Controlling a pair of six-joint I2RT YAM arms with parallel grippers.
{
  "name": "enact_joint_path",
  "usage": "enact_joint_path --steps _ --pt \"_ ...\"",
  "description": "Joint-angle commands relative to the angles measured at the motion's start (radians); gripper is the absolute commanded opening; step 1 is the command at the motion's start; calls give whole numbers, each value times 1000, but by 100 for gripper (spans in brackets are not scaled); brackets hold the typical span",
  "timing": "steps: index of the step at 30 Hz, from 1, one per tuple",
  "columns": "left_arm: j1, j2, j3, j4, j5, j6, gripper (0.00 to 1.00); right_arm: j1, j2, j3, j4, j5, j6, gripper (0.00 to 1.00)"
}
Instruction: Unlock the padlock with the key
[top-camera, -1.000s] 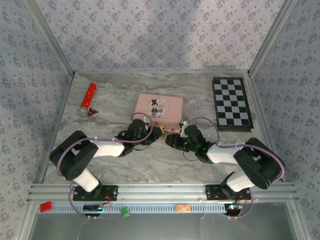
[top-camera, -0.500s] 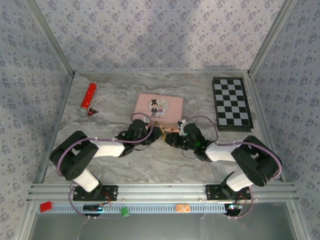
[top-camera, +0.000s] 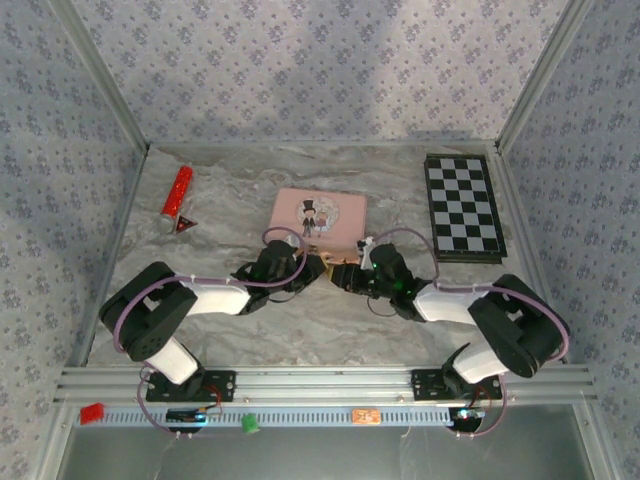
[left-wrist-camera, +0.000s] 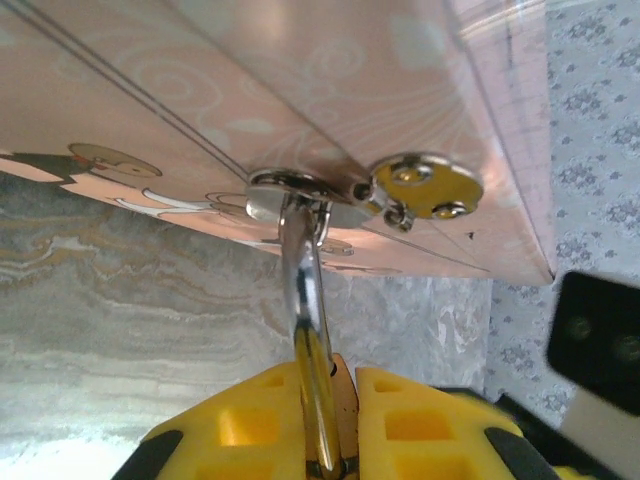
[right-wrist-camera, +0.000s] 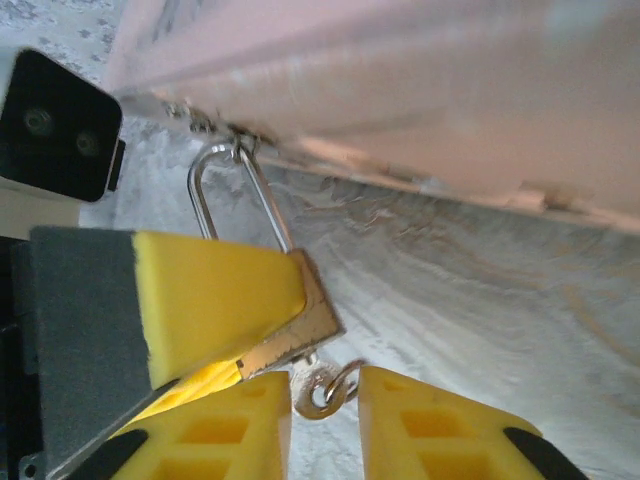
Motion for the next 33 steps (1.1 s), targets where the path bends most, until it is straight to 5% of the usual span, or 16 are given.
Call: enact_joint_path --steps 1,7,10,14,33 --pt "21 -53 40 9 38 37 3 -8 -117 30 -180 94 -216 31" --pt "46 -60 59 -23 46 37 3 115 -253 28 -311 285 -653 40" --pt "48 -55 71 -23 62 32 4 164 -244 -33 -173 344 -788 41" --pt "53 -67 62 -23 68 23 5 249 -155 -181 238 349 -1048 42" --pt "52 -101 17 -2 85 10 5 327 205 -98 568 626 -1268 40"
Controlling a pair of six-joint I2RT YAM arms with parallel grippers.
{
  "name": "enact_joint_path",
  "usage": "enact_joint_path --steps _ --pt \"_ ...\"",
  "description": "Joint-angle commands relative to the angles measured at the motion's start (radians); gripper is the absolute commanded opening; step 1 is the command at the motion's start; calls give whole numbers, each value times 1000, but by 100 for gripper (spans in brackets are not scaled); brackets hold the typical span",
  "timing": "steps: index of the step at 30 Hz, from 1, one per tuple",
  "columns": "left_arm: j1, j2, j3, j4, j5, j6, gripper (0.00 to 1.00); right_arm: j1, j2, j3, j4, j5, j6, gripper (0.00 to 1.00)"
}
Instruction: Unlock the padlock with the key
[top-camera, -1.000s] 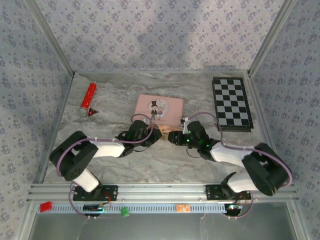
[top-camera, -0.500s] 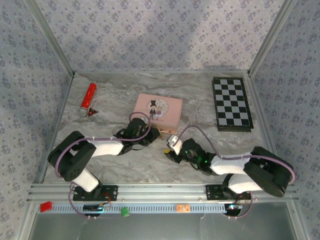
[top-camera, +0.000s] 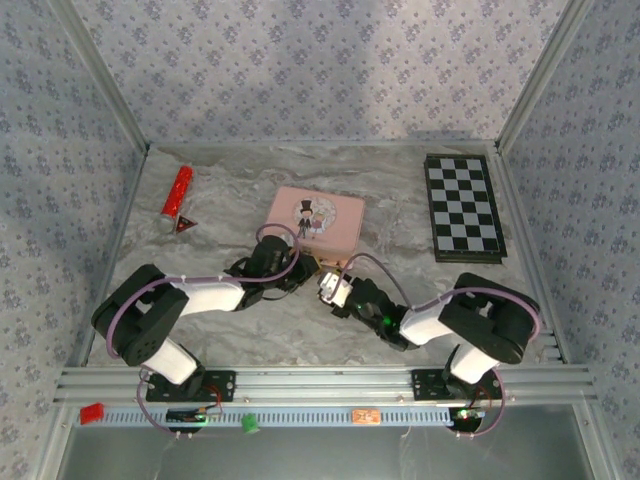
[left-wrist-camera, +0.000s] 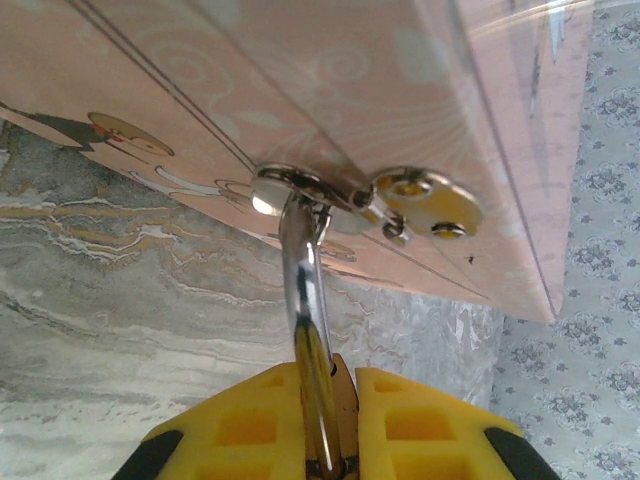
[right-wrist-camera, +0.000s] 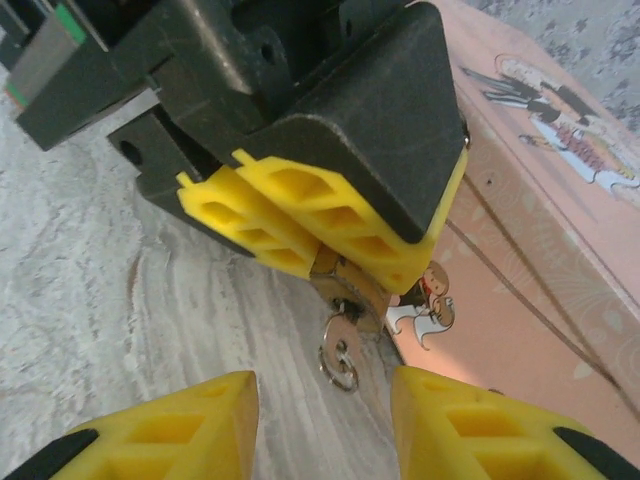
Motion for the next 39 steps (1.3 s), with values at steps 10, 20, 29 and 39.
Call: enact_joint_path --steps 10,20,29,39 --pt "0 -60 -7 127 22 5 5 25 101 51 134 113 -19 32" --pt "-1 -62 -7 124 18 5 5 38 140 52 169 155 -16 22" --pt "-3 -63 -9 129 18 4 5 56 167 67 169 172 -8 14" --pt "-3 -65 -8 125 16 4 4 56 156 69 161 197 90 3"
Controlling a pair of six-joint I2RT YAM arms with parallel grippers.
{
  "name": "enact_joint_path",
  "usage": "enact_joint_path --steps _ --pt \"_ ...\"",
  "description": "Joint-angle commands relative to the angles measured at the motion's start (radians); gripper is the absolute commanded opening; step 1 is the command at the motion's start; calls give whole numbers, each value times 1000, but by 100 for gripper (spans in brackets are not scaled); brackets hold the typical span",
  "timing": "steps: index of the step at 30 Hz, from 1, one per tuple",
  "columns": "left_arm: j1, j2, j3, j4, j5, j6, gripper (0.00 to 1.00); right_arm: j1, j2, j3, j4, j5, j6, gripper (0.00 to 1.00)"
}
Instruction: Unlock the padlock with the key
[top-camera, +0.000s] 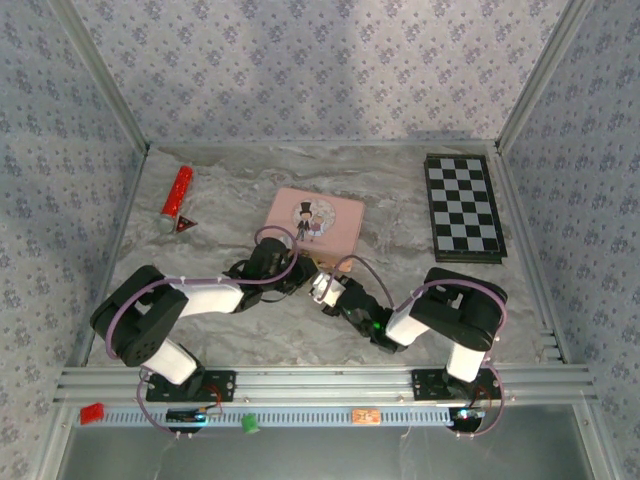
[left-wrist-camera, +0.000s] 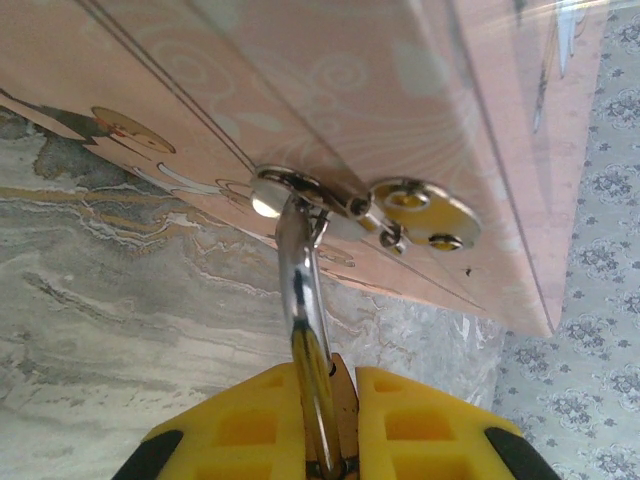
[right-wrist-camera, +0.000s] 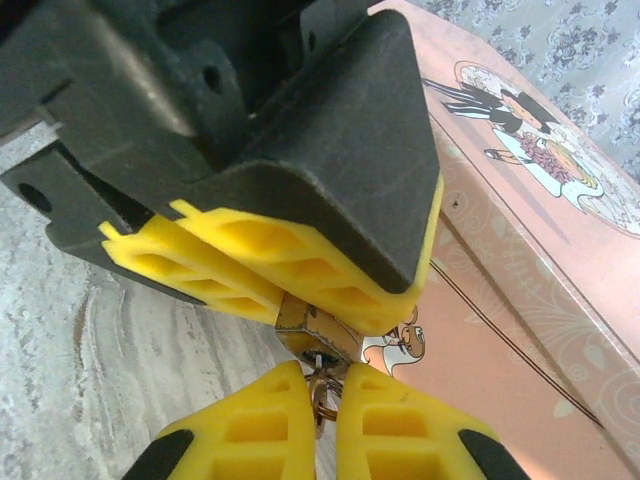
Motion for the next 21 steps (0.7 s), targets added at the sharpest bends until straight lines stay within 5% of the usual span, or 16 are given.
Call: enact_joint_path --steps 1,8,14,21 --pt "-3 -56 15 119 20 14 4 0 -2 19 20 38 83 2" --pt "-4 -51 24 113 19 17 5 -1 -31 13 2 15 226 0" --pt "-3 -65 14 85 -2 23 5 -43 -164 9 -167 -232 587 0" --pt "-3 -45 25 98 5 18 5 -141 -104 17 -140 -483 908 0"
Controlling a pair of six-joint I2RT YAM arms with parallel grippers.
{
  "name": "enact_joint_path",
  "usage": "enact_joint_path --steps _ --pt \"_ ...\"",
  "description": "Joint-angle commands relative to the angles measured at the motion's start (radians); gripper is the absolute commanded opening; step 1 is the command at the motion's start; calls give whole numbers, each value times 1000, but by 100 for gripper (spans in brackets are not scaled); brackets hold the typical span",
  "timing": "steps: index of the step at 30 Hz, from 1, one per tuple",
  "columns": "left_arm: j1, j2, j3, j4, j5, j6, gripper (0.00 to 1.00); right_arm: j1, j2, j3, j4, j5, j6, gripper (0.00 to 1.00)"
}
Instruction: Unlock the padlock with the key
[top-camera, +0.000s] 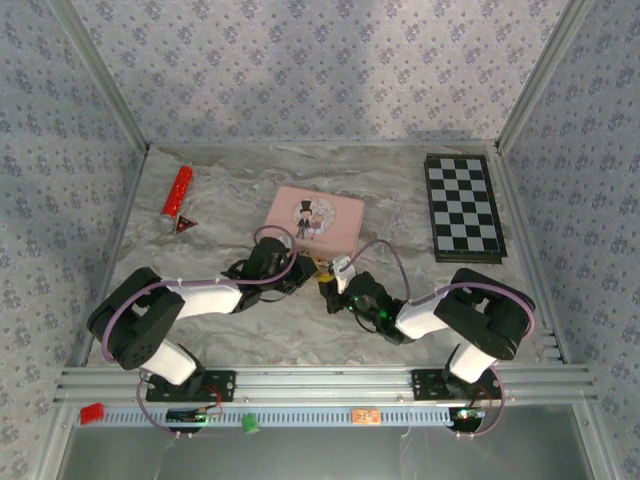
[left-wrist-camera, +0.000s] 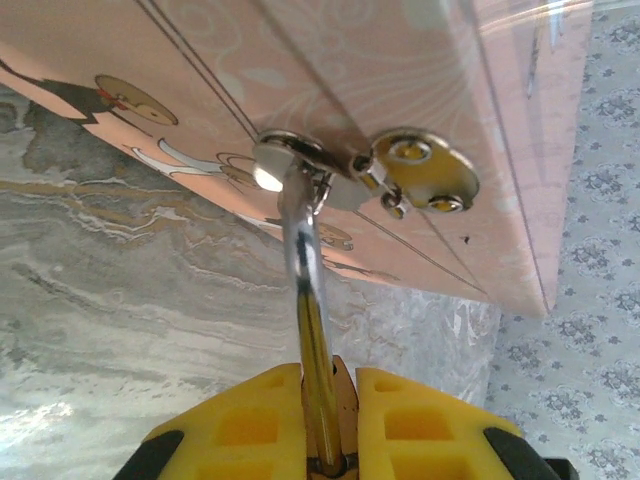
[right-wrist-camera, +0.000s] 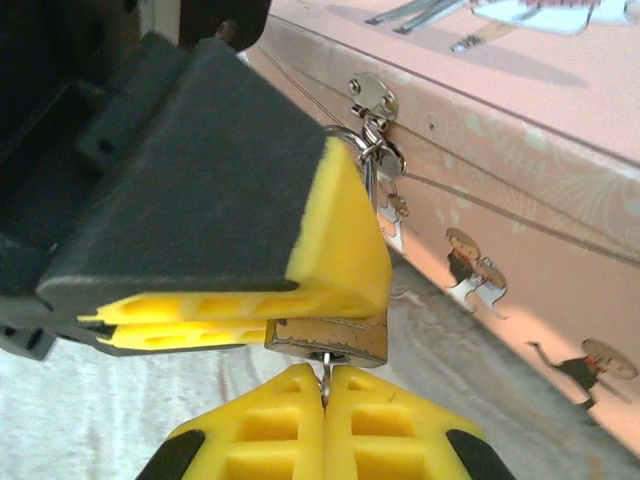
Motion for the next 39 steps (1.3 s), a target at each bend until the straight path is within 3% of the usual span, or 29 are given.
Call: enact_joint_path --steps 1,5,11,17,21,39 --pt "-3 -26 25 113 3 23 5 -47 50 4 77 -175 256 0" --pt "-3 -35 12 123 1 25 5 -65 94 -38 197 -161 281 0" --pt "-3 -51 4 117 -5 43 14 -23 54 -15 112 -106 232 0" --pt "-3 -61 4 81 -25 50 44 -30 35 -22 81 -102 237 0" --pt "0 -84 6 33 -51 65 54 -32 37 -25 73 -98 241 0" --pt "116 -250 -25 -214 -112 206 65 -50 30 -34 48 -102 274 0"
